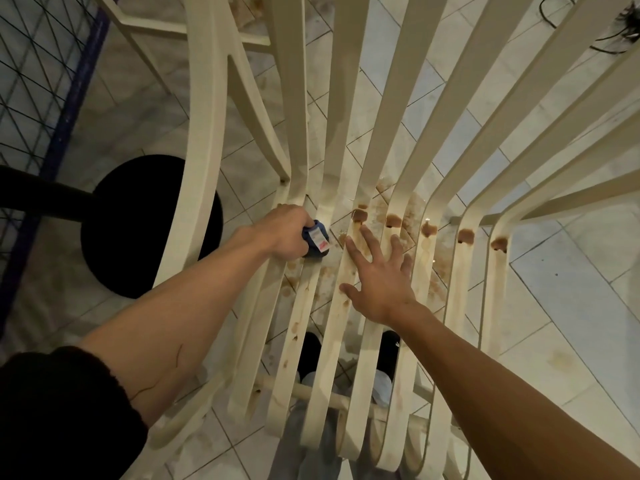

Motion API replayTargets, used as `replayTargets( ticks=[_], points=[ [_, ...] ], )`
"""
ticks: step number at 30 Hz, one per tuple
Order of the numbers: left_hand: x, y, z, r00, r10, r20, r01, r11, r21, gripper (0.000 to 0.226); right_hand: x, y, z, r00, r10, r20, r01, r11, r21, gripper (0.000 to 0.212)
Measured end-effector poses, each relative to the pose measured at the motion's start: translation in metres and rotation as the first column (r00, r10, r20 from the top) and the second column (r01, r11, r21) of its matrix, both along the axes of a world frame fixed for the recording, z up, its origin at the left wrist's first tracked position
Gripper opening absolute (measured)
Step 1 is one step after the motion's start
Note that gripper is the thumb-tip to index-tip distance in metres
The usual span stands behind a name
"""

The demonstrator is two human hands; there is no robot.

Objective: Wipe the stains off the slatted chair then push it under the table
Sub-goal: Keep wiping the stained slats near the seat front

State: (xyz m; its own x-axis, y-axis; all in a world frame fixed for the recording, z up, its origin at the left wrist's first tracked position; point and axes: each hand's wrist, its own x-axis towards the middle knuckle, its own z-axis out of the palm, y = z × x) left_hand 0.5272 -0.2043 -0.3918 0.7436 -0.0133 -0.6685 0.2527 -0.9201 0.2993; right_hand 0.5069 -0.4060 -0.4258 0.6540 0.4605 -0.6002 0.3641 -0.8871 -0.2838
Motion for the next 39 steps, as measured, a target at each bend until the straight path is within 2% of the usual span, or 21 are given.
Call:
replayTargets(
  ticks=[2, 4, 7, 10, 12, 17, 25, 30, 36, 39],
  points=[
    [0.003, 0.001, 0.001, 1.0, -0.004, 0.025, 0.005, 1.0, -0.01, 0.015, 0.0, 0.0, 0.0, 1.0, 0.001, 0.001, -0.001, 1.0, 0.005, 0.082],
    [0.007, 0.003, -0.006, 0.989, 0.051, 0.138, -0.048, 0.999, -0.02, 0.021, 0.0, 0.0, 0.0, 1.0, 0.001, -0.001, -0.001, 1.0, 0.009, 0.082],
    [0.018, 0.004, -0.019, 0.937, 0.154, 0.315, -0.147, 0.988, -0.045, 0.029, 0.0, -0.001, 0.0, 1.0, 0.006, 0.003, -0.006, 1.0, 0.011, 0.082],
    [0.023, -0.001, -0.026, 0.89, 0.223, 0.398, -0.199, 0.975, -0.101, 0.031, 0.0, -0.001, -0.001, 1.0, 0.005, 0.001, -0.005, 1.0, 0.004, 0.082],
    [0.017, -0.005, -0.027, 0.893, 0.207, 0.4, -0.189, 0.978, -0.083, 0.032, 0.0, -0.001, -0.002, 1.0, 0.006, 0.0, -0.006, 1.0, 0.001, 0.082],
    [-0.007, -0.003, -0.027, 0.953, 0.136, 0.269, -0.13, 0.991, -0.039, 0.029, 0.0, -0.001, -0.001, 1.0, 0.009, 0.001, -0.009, 1.0, 0.0, 0.082],
    [-0.036, -0.004, -0.018, 0.986, 0.086, 0.144, -0.087, 0.996, -0.004, 0.021, 0.0, 0.0, 0.0, 1.0, -0.003, -0.012, 0.003, 1.0, -0.002, 0.082],
    [-0.038, -0.004, -0.023, 0.974, 0.13, 0.184, -0.126, 0.992, -0.031, 0.02, 0.0, 0.0, 0.0, 1.0, -0.001, -0.005, 0.001, 1.0, 0.006, 0.082],
    [-0.001, -0.004, -0.031, 0.916, 0.184, 0.355, -0.175, 0.983, -0.059, 0.029, 0.0, -0.003, -0.002, 1.0, 0.008, 0.007, -0.008, 1.0, 0.015, 0.082],
    [0.018, -0.008, -0.032, 0.895, 0.216, 0.389, -0.221, 0.975, -0.031, 0.034, 0.0, -0.002, -0.003, 1.0, 0.005, 0.004, -0.005, 1.0, 0.014, 0.082]
  ],
)
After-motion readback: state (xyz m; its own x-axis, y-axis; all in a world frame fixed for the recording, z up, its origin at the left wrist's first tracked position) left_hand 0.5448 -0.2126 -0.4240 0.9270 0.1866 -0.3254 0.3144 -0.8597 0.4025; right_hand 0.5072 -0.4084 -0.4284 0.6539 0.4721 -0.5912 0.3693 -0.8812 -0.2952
